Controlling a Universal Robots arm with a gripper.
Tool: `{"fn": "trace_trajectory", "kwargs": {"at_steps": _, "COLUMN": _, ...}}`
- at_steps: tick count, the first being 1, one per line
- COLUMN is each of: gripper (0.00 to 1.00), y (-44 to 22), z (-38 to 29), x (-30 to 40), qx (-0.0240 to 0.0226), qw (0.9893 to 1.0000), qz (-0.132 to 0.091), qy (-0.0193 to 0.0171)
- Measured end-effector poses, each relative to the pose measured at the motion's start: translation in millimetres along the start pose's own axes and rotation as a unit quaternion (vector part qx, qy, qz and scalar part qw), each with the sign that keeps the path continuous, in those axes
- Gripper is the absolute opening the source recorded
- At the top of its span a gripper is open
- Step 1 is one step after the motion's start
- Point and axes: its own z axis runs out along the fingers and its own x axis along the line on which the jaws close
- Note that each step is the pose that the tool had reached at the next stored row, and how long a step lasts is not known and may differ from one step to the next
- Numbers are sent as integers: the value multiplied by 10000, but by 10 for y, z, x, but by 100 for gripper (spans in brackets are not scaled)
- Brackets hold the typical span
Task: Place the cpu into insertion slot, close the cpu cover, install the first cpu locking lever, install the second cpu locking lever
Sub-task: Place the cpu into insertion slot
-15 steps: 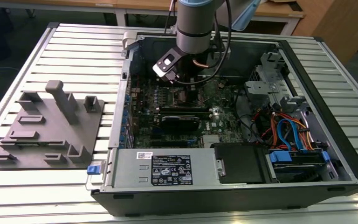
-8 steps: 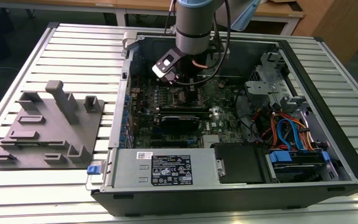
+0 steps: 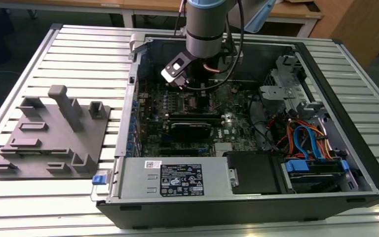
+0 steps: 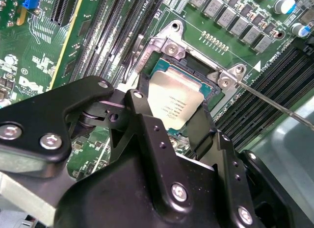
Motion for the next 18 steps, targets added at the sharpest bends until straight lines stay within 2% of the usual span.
{"fn": "trace_trajectory", "kwargs": {"at_steps": 14, "gripper": 54, "y": 5, "z": 1, "x": 0, "qx": 0, "qw": 10000, "qz": 19, "qy": -1}}
{"fn": "trace_trajectory", "kwargs": {"at_steps": 16, "gripper": 55, "y": 7, "z": 2, "x": 0, "qx": -3, "qw": 10000, "qz": 19, "qy": 0}}
{"fn": "trace_trajectory", "kwargs": {"at_steps": 17, "gripper": 60, "y": 8, "z": 6, "x": 3, "qx": -6, "qw": 10000, "qz": 20, "qy": 8}}
{"fn": "trace_trajectory", "kwargs": {"at_steps": 18, "gripper": 60, "y": 7, "z": 6, "x": 3, "qx": -4, "qw": 10000, "qz": 20, "qy": 6}}
